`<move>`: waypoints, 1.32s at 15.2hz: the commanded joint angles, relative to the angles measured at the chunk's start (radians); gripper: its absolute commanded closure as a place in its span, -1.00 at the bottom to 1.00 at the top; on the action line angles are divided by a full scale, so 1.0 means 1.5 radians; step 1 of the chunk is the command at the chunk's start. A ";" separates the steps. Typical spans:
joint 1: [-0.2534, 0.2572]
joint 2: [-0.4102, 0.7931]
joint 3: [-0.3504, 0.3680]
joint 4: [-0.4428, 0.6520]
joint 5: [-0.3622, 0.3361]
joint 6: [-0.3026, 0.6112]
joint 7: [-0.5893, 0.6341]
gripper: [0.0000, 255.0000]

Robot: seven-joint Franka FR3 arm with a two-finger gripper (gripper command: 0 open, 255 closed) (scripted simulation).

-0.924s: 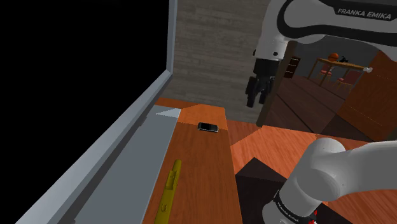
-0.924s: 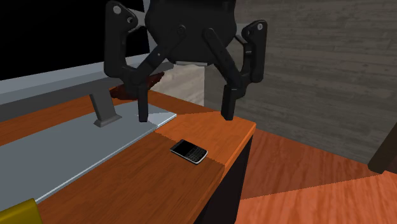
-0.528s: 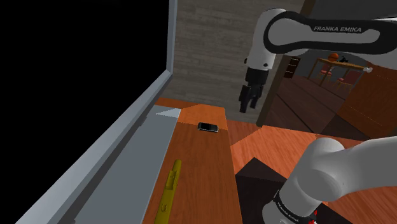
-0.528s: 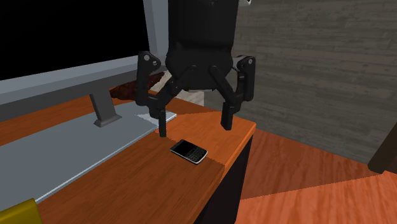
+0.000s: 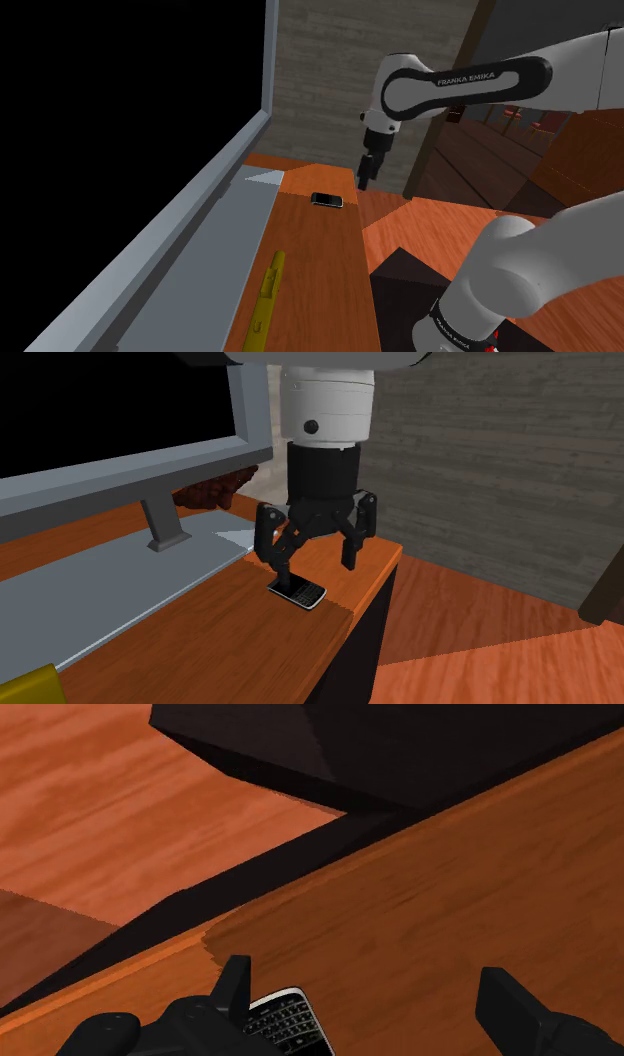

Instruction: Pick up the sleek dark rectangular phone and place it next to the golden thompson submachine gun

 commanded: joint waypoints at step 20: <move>0.045 0.285 -0.056 0.006 0.014 0.325 -0.183 -1.00</move>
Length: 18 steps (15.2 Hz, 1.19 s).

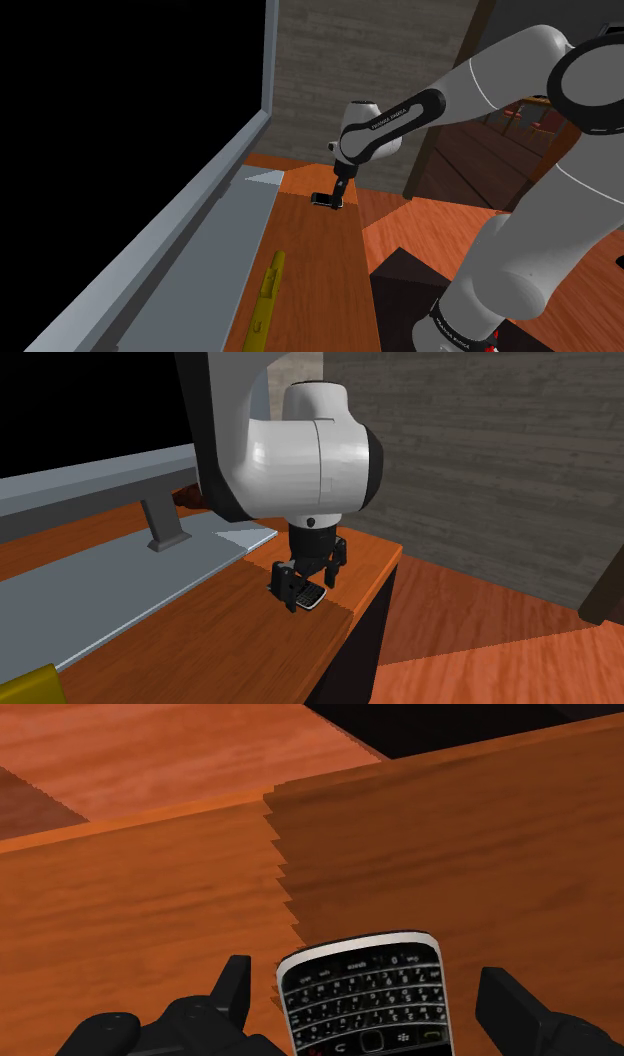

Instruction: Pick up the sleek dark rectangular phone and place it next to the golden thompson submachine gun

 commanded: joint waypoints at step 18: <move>-0.001 -0.026 0.003 0.014 -0.007 -0.039 0.006 1.00</move>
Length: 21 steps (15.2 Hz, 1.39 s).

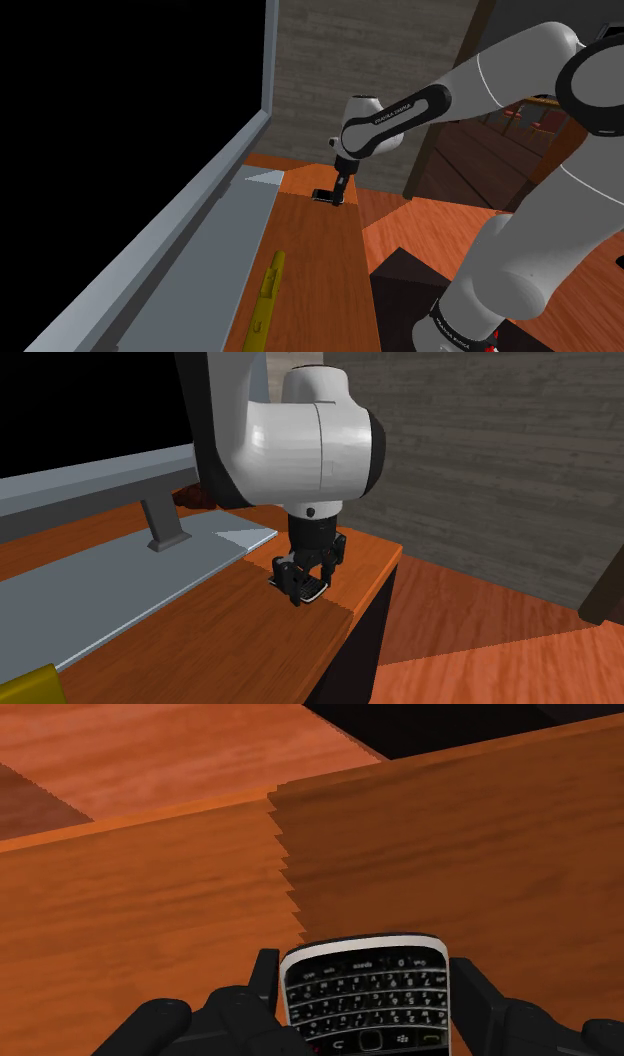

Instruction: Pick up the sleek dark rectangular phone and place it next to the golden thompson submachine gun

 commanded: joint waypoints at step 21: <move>-0.003 -0.099 0.016 0.117 -0.016 -0.215 0.018 1.00</move>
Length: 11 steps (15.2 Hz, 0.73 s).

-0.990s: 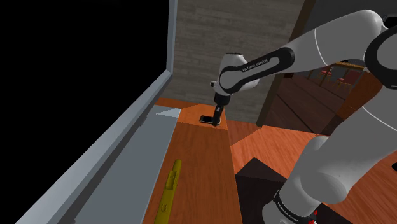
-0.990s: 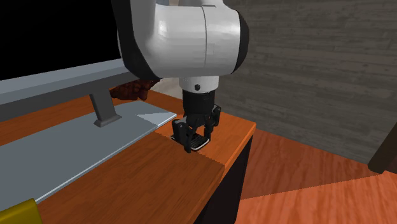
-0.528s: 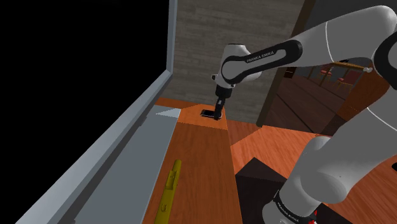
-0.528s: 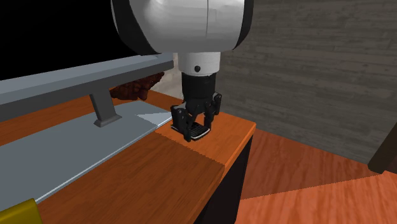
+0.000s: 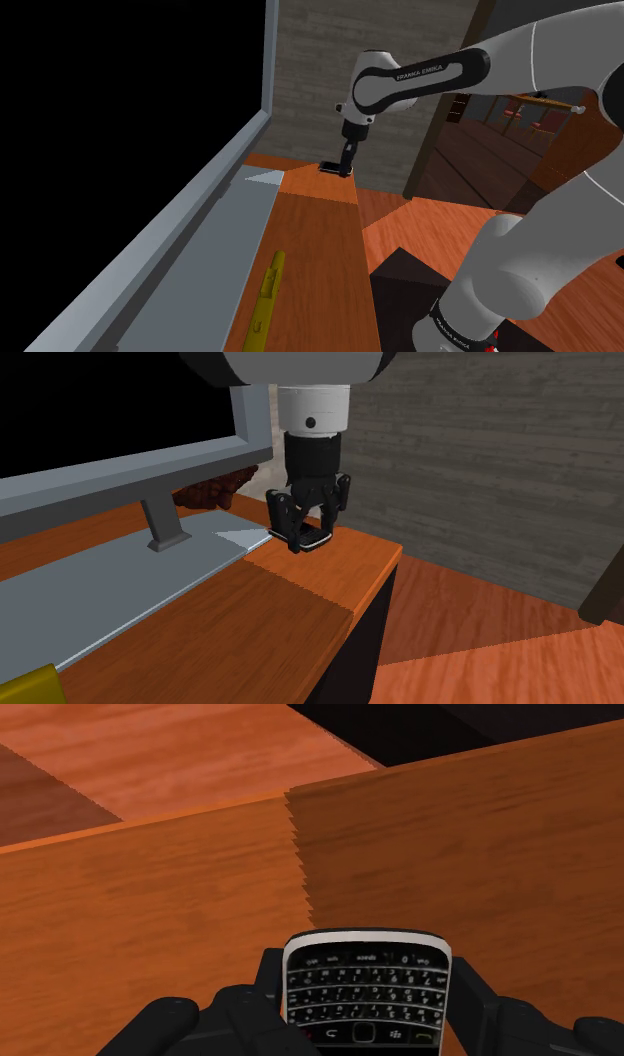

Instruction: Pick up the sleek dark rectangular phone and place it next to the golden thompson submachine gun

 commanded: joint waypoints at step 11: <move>0.001 -0.021 0.007 0.090 0.001 -0.111 0.003 1.00</move>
